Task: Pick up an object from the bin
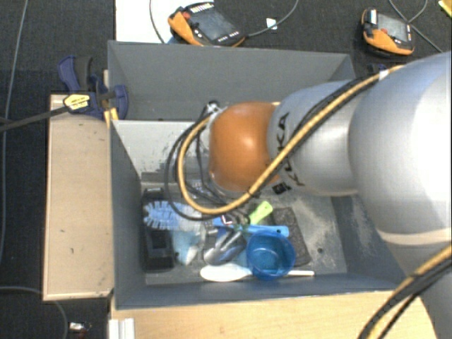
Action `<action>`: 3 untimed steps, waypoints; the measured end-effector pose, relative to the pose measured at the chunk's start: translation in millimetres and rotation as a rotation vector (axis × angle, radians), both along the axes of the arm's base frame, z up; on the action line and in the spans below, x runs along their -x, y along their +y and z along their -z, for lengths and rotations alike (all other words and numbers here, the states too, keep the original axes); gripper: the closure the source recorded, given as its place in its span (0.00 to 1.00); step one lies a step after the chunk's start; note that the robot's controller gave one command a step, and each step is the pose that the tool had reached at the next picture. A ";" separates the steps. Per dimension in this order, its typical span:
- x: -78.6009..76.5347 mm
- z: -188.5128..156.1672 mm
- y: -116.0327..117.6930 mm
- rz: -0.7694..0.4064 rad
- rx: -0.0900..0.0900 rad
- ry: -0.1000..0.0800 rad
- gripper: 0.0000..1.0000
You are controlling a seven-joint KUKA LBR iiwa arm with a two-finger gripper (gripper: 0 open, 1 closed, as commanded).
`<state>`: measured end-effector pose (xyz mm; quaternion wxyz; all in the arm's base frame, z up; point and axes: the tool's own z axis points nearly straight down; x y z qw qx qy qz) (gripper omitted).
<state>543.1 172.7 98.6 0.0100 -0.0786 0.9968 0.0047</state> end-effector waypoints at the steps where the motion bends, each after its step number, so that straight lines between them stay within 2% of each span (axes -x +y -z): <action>1: 38.5 -27.7 -51.7 0.036 0.012 0.019 0.00; 2: 4.7 -114.5 -1.0 -0.004 -0.002 -0.005 0.00; 3: 38.1 -12.5 -34.7 0.328 0.008 0.019 0.00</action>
Offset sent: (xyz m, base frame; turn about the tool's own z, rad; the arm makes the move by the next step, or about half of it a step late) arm -0.0074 -0.0031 0.1090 -0.0007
